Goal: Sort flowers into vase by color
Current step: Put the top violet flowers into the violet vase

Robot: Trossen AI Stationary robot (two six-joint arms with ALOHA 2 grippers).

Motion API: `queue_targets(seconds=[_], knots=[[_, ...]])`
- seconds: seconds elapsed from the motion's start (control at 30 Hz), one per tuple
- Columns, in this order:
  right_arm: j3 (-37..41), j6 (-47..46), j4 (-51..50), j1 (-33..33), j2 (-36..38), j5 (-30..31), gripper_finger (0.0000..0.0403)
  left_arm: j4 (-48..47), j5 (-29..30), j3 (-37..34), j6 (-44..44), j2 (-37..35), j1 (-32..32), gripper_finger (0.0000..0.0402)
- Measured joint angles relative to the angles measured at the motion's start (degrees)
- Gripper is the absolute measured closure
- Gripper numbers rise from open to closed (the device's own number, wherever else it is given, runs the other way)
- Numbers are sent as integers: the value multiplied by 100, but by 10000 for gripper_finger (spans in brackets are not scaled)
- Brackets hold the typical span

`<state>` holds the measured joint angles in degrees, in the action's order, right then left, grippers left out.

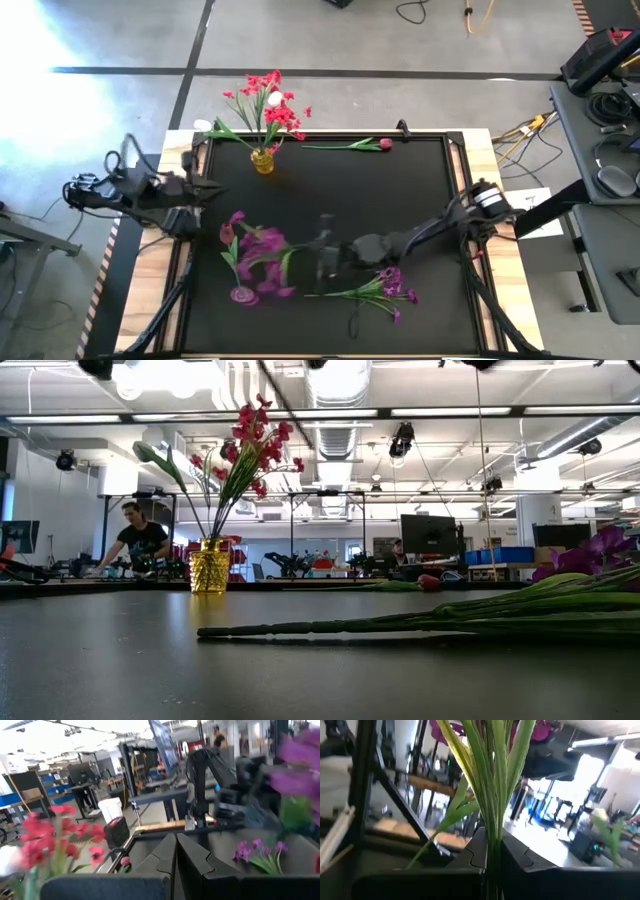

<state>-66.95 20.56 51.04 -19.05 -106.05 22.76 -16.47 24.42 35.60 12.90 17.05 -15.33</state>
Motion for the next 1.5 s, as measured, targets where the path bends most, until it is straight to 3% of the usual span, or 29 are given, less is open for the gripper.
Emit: queue_targets(seconds=[0.17, 0.4, 0.73, 0.9, 1.0, 1.1, 1.23, 1.5], knots=[[1041, 189, 1639, -22, 435, -20, 390, 531, -171, 102, 204, 975, 15, 402], [1401, 305, 1786, -154, 801, -44, 390, 1106, -838, -81, 154, 1272, 579, 402], [1353, 629, 1806, -245, 821, -20, 390, 1706, -3427, -577, -725, 1248, 3063, 402], [1355, 652, 1866, -224, 821, -14, 390, 3076, -4985, -1348, -1366, 1405, 4200, 402], [1357, 742, 2161, -106, 789, -24, 390, 4151, -5565, -1938, -1856, 1641, 4680, 402], [1357, 740, 2531, 132, 723, -131, 390, 5064, -5905, -2461, -2169, 1972, 4891, 402], [1317, 138, 2938, 666, 499, -921, 390, 6030, -6098, -2896, -2239, 2479, 4889, 402], [354, -909, 3018, 1522, -411, -1651, 390, 6925, -6791, -2981, -2267, 3304, 4807, 401]])
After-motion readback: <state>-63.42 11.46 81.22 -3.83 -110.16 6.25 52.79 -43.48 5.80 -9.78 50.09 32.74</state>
